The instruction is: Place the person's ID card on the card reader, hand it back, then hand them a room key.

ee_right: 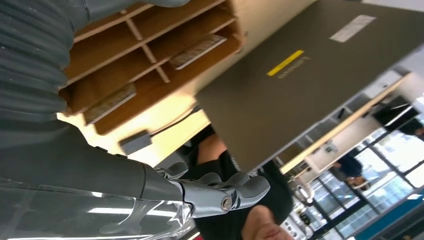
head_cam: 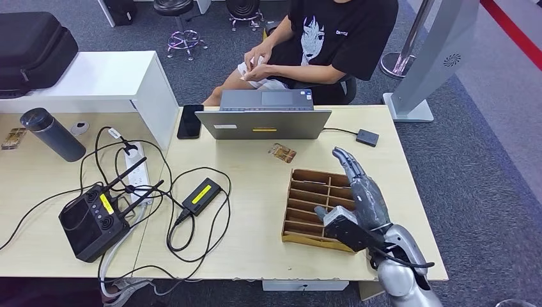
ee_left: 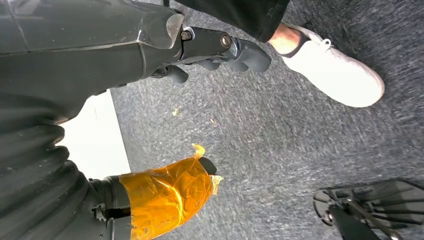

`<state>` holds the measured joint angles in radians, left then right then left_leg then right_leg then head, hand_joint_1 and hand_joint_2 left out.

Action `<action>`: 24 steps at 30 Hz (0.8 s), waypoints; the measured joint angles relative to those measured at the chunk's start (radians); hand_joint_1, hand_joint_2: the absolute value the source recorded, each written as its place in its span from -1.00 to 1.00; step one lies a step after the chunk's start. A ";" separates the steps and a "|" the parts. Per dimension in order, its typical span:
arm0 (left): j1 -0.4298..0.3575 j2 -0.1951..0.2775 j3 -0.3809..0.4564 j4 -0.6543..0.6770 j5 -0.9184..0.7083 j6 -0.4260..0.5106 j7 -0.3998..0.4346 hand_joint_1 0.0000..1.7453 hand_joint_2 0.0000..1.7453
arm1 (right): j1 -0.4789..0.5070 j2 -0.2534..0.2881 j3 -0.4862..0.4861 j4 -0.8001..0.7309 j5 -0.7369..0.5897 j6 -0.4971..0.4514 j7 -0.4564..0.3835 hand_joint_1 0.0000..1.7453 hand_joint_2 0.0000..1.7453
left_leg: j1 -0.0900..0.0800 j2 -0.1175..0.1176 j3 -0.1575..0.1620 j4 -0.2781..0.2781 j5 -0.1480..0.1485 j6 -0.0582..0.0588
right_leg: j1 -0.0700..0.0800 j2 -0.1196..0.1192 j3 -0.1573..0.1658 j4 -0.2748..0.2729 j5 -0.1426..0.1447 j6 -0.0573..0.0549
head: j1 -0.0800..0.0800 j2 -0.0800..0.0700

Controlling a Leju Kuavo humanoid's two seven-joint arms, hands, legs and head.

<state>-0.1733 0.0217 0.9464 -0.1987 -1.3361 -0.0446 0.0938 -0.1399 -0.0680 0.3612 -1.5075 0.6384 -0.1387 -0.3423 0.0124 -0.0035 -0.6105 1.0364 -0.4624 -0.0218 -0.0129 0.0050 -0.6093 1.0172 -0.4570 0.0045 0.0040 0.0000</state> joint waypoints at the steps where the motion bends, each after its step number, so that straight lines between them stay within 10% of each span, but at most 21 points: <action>1: 0.001 0.000 0.000 0.000 -0.001 0.000 0.000 -1.00 1.00 | 0.009 -0.002 -0.001 0.003 0.013 -0.010 0.001 -1.00 1.00 | 0.000 0.000 0.000 0.000 0.000 0.000 | 0.000 0.000 0.000 0.000 0.000 0.000 | 0.000 0.000; 24: -0.006 0.000 0.000 0.000 -0.032 0.000 0.000 -1.00 1.00 | 0.040 -0.013 -0.001 0.155 0.470 -0.347 0.212 -1.00 1.00 | 0.000 0.000 0.000 0.000 0.000 0.000 | 0.000 0.000 0.000 0.000 0.000 0.000 | 0.000 0.000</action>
<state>-0.1792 0.0214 0.9464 -0.1988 -1.3681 -0.0446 0.0938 -0.0996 -0.0805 0.3605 -1.3520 1.1088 -0.4857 -0.1299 0.0124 -0.0035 -0.6106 1.0364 -0.4624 -0.0217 -0.0129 0.0050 -0.6092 1.0172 -0.4569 0.0045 0.0038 0.0000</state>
